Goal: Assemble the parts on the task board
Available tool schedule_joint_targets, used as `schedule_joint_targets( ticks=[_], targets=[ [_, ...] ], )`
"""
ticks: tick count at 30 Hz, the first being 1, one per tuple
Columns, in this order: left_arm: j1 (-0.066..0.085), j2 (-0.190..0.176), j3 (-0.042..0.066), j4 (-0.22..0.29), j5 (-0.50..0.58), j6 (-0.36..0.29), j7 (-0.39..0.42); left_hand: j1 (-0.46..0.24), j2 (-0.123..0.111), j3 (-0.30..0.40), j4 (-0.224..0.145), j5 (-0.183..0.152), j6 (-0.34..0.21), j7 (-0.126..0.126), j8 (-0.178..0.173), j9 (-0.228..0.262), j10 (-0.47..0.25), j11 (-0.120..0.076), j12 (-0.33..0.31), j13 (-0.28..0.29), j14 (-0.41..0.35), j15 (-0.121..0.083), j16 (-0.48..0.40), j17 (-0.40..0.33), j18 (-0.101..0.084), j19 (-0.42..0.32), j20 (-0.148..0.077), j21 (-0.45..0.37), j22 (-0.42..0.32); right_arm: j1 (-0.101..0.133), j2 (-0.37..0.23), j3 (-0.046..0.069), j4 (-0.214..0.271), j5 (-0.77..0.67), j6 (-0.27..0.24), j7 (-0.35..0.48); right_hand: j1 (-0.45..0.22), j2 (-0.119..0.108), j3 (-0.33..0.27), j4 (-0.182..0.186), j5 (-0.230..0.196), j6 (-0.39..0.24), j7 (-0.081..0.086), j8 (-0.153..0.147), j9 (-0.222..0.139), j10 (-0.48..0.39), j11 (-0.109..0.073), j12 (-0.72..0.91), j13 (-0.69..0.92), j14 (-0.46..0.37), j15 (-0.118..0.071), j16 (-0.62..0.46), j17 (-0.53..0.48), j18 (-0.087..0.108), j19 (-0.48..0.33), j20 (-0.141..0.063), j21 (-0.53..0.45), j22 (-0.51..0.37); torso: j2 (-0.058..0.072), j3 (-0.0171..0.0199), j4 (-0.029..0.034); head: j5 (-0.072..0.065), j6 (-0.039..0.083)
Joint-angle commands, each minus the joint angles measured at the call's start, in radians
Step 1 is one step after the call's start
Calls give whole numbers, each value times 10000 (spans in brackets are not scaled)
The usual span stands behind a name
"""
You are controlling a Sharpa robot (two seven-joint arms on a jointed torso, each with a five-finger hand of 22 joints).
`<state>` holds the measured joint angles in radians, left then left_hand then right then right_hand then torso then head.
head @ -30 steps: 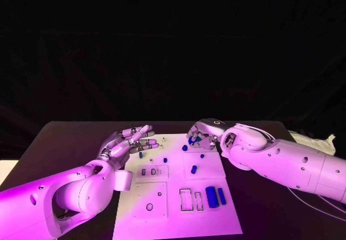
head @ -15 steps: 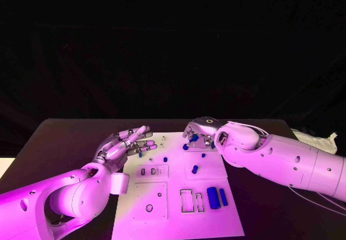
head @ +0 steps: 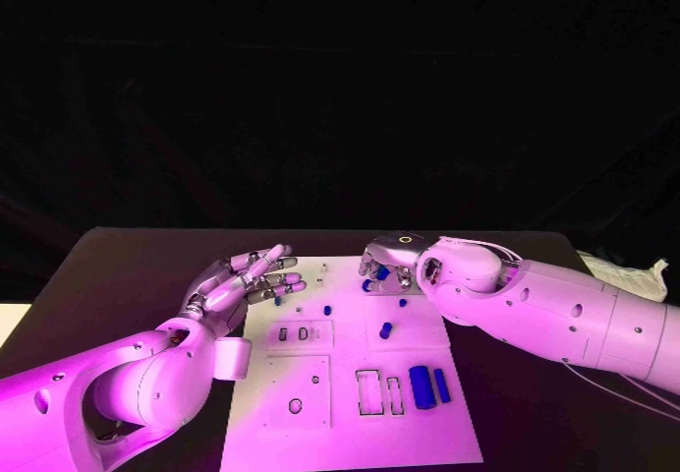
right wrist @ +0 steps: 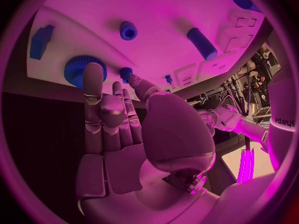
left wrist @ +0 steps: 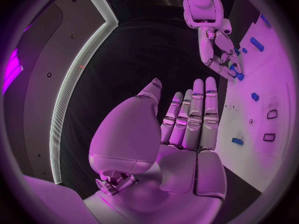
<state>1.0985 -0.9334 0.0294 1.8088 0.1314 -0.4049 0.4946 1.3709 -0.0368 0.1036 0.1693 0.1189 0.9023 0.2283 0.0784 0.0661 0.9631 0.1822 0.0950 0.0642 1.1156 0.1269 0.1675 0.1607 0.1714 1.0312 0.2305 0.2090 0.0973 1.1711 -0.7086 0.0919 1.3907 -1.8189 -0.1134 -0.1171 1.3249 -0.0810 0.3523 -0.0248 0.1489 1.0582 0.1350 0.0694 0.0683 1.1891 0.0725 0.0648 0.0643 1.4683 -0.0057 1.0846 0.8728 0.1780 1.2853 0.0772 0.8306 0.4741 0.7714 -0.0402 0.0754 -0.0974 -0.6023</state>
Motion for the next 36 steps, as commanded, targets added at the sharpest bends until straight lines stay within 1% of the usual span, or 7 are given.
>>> schedule_joint_targets(
  ticks=[1,8,12,19,25,30,36],
  targets=[
    [19,-9,14,20,31,179,24,60,78,11,-61,-40,58,45,-45,-7,50,-4,-62,-9,-13,-15,-50,13,103,50,-8,-58,-11,2,10,2,13,-312,672,-93,20,-103,92,20,-41,60,-6,-21,11,64,15,-29,-2,321,-50,93,89,-87,-61,-10,120,111,36,-9,20,-27,-31],
    [20,-18,14,7,30,164,22,59,86,11,-68,-39,58,49,-50,-7,48,-1,-68,-9,-18,-13,-60,17,102,62,-8,-60,-12,1,34,1,-4,-362,687,-92,63,-86,217,87,-54,157,-26,1,24,145,-3,-15,5,325,-66,313,314,-111,-64,-6,389,395,63,-15,68,-89,-51],
    [21,-22,14,3,29,159,18,60,92,12,-74,-38,58,51,-52,-7,47,1,-71,-9,-20,-12,-66,19,102,69,-8,-61,-13,1,63,0,-48,-358,494,-101,180,205,588,218,-578,407,-78,69,69,367,-59,1,18,361,-121,675,700,-185,44,-19,932,1036,67,-11,104,-107,-62],
    [22,-32,14,4,29,150,9,60,92,12,-74,-38,58,51,-52,-7,47,1,-71,-9,-20,-12,-66,19,102,69,-8,-61,-13,1,97,-1,-97,-322,179,-74,234,290,878,282,-696,703,-131,148,139,672,-142,26,41,360,-182,943,955,-275,175,-21,1522,1739,85,-24,119,-120,-99],
    [23,-34,14,-4,28,156,-5,63,101,14,-84,-37,59,53,-55,-8,45,3,-76,-10,-26,-10,-76,23,100,80,-8,-62,-15,-3,76,0,13,-229,-859,-136,305,415,1115,300,-724,954,-188,230,230,1016,-228,58,79,371,-266,1186,1198,-383,381,-47,2166,2569,92,-34,150,-146,-89],
    [23,-45,14,-28,28,149,-8,63,107,14,-92,-37,58,58,-59,-8,41,6,-81,-10,-32,-8,-86,26,99,87,-7,-65,-17,-5,91,4,138,-56,-1624,-282,300,391,1219,301,-697,974,-178,217,261,1061,-233,12,74,357,-268,1237,1214,-403,395,-57,2322,2731,102,-39,173,-149,-58],
    [27,-42,14,-79,27,129,-2,63,116,13,-110,-37,57,63,-66,-9,38,11,-89,-10,-51,-1,-109,31,96,95,-5,-76,-23,-5,414,5,-181,-162,-2321,-529,277,318,1363,310,-695,922,-145,146,282,968,-194,-38,42,307,-233,1232,1148,-415,324,-28,2420,2810,104,-52,195,-134,8]
  ],
)
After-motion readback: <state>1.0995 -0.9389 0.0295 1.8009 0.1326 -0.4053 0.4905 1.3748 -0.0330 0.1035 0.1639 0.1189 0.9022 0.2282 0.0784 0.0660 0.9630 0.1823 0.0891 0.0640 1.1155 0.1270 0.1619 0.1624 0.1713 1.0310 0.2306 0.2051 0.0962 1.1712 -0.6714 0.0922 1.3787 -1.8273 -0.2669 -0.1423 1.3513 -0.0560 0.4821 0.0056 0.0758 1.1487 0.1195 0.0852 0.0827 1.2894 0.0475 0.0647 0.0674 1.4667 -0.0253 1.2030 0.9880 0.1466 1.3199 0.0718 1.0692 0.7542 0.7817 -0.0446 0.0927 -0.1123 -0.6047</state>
